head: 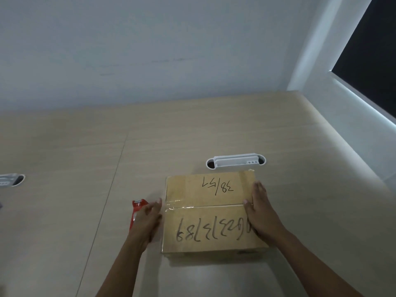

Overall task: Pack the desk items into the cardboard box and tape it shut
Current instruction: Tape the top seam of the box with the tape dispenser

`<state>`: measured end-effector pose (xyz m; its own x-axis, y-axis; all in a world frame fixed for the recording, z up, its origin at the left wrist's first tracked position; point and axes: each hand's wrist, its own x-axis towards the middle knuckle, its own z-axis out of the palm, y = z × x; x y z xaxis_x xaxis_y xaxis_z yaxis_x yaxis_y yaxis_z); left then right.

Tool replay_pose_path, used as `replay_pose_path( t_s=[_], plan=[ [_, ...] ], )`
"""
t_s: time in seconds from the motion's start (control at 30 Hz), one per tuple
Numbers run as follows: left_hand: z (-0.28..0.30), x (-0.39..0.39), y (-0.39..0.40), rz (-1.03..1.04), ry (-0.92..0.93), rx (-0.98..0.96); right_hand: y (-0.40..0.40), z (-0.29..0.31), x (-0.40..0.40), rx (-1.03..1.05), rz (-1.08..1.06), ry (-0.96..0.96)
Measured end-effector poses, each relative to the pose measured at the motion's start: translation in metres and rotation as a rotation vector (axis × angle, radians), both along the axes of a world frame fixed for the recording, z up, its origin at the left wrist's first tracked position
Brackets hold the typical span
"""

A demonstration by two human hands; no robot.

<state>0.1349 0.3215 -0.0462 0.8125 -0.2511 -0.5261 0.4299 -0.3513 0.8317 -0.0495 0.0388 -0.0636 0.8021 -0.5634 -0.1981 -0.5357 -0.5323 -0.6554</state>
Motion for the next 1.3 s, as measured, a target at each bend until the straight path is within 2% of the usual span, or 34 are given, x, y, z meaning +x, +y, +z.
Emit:
replay_pose_path(
  t_s=[0.1,0.2,0.27,0.37,0.67,0.9,1.13,1.3],
  plan=[
    [0.006,0.0,-0.012,0.001,-0.579,0.336,-0.003,-0.001,0.002,0.001,-0.033,0.028],
    [0.007,-0.007,-0.044,-0.361,-0.819,0.454,0.0,-0.002,0.002,-0.048,-0.033,0.029],
    [-0.005,-0.009,-0.055,-0.542,-0.812,0.52,0.002,-0.006,0.001,-0.086,-0.028,0.013],
    [-0.02,-0.008,-0.055,-0.6,-0.711,0.551,0.0,-0.009,0.003,-0.114,-0.018,-0.001],
    [-0.026,-0.011,-0.058,-0.54,-0.709,0.556,-0.009,-0.018,0.009,-0.148,0.013,-0.004],
    [-0.028,-0.007,-0.046,-0.484,-0.61,0.339,-0.009,-0.015,0.004,-0.062,-0.026,-0.075],
    [-0.026,-0.007,-0.045,-0.524,-0.601,0.338,-0.009,-0.012,0.002,-0.039,-0.027,-0.089],
    [-0.012,-0.02,-0.038,-0.398,-0.569,0.263,-0.015,-0.011,-0.009,0.133,-0.055,-0.095]
  ],
)
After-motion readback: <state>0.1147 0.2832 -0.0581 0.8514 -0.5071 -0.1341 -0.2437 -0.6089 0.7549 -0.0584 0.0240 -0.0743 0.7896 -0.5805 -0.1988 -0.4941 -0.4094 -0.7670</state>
